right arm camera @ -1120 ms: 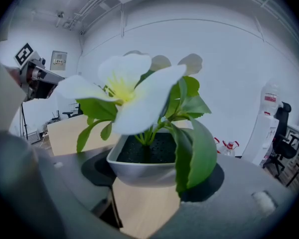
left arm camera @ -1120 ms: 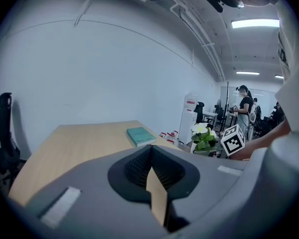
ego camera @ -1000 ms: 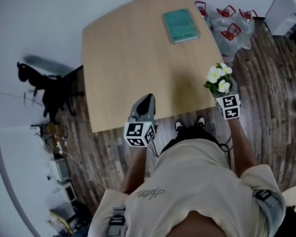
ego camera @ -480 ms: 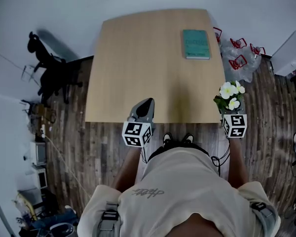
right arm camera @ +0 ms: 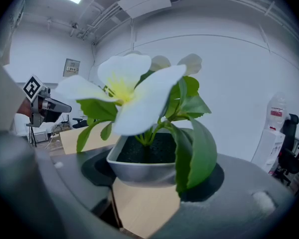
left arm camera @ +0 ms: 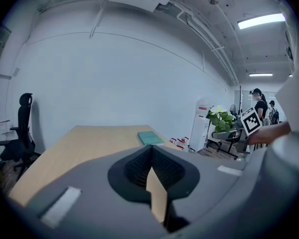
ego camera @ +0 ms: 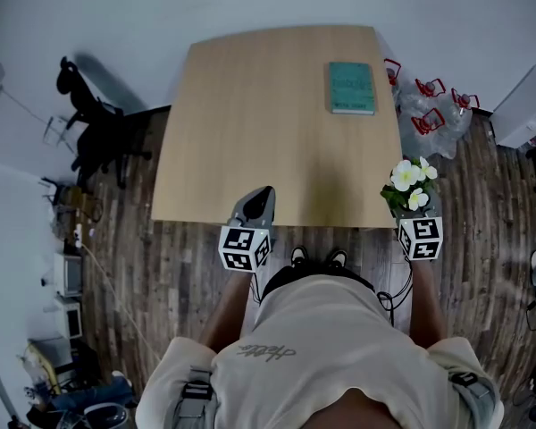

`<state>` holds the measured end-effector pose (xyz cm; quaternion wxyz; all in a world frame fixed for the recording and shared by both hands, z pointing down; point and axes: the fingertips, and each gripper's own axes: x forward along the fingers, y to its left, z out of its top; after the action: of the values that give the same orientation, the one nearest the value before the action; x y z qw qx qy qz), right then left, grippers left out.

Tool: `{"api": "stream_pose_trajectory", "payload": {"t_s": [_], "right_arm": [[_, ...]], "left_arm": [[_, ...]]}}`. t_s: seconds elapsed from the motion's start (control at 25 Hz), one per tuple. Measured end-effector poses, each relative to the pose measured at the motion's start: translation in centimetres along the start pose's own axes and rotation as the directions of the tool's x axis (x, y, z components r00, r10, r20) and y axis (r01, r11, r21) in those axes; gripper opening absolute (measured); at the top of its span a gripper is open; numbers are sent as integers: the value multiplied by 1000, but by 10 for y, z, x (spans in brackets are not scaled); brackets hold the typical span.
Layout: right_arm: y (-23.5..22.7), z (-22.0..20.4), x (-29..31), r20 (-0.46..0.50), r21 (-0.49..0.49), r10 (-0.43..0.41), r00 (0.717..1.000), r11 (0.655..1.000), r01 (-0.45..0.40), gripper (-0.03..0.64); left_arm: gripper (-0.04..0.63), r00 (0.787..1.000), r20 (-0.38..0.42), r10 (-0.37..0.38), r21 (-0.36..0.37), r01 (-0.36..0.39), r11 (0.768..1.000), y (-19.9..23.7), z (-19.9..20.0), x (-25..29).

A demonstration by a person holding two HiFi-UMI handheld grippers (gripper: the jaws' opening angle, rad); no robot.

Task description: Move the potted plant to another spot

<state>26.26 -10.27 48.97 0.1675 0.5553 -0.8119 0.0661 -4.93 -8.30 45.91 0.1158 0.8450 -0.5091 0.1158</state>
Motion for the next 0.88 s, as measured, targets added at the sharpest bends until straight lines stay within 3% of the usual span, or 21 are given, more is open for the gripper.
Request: {"api": "stream_pose_trajectory", "payload": {"t_s": [0.44,0.88], "right_arm": [[-9,-20,-9,-3,33,22,1000,999,-22,341],[-9,-13,13,14,28,30,999,999,-31,341]], "left_arm": [[15,1000,-26,8,8,-8,1000,-22,-12,1],[15,1000,-20,23,14,-22,1000,-3,-6,20]]}}
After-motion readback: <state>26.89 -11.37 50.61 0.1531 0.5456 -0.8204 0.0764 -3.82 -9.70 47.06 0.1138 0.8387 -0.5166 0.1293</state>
